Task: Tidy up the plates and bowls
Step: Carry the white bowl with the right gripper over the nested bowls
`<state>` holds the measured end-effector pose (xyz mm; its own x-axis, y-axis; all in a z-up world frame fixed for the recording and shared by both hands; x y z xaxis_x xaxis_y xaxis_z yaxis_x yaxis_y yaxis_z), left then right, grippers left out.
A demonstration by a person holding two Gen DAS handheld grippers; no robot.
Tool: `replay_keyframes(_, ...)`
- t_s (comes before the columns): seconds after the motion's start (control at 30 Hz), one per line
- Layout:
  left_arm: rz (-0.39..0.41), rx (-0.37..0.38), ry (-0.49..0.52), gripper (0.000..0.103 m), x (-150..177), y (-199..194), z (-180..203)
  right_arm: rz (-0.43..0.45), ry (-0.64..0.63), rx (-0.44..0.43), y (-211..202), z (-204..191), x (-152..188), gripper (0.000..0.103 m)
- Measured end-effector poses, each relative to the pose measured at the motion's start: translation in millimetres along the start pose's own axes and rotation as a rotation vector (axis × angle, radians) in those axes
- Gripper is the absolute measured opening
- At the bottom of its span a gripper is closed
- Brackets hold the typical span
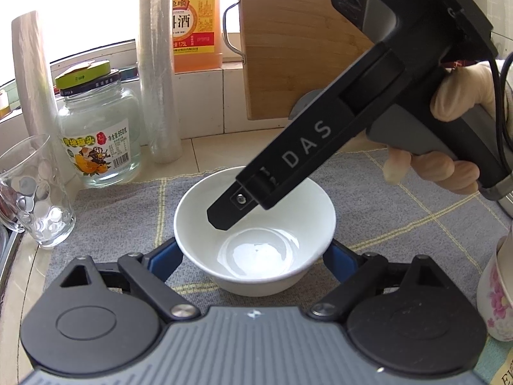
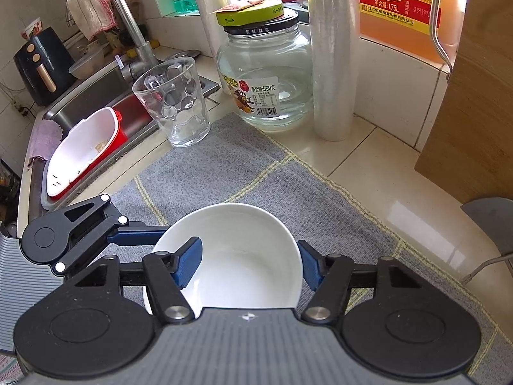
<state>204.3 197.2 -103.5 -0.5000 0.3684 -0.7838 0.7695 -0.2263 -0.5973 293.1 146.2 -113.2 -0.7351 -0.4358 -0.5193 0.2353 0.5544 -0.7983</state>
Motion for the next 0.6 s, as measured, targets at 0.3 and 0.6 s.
replay_keyframes(0.3, -0.003, 0.013, -0.001, 0.093, -7.8, -18.5, 6.0, 0.021, 0.005, -0.010, -18.8, -7.6, 4.2, 0.069)
replay_keyframes(0.6, -0.008, 0.039, 0.020, 0.093, -22.4, -54.3, 23.4, 0.043, 0.011, -0.029, -58.7, -20.2, 21.5, 0.069)
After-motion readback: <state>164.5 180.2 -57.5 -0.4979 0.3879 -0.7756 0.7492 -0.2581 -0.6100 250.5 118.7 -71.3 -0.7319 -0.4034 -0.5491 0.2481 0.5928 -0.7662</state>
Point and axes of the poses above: each gripper's, at about its wrist camera, not at the fingertips, and y roughly the way its jaws point, z to its right, x to its underside, the point moved 5 cm from there along y, roughly the way its jaws point, and after that the axes turned 14 degrees about y, right-handed, at the moved point
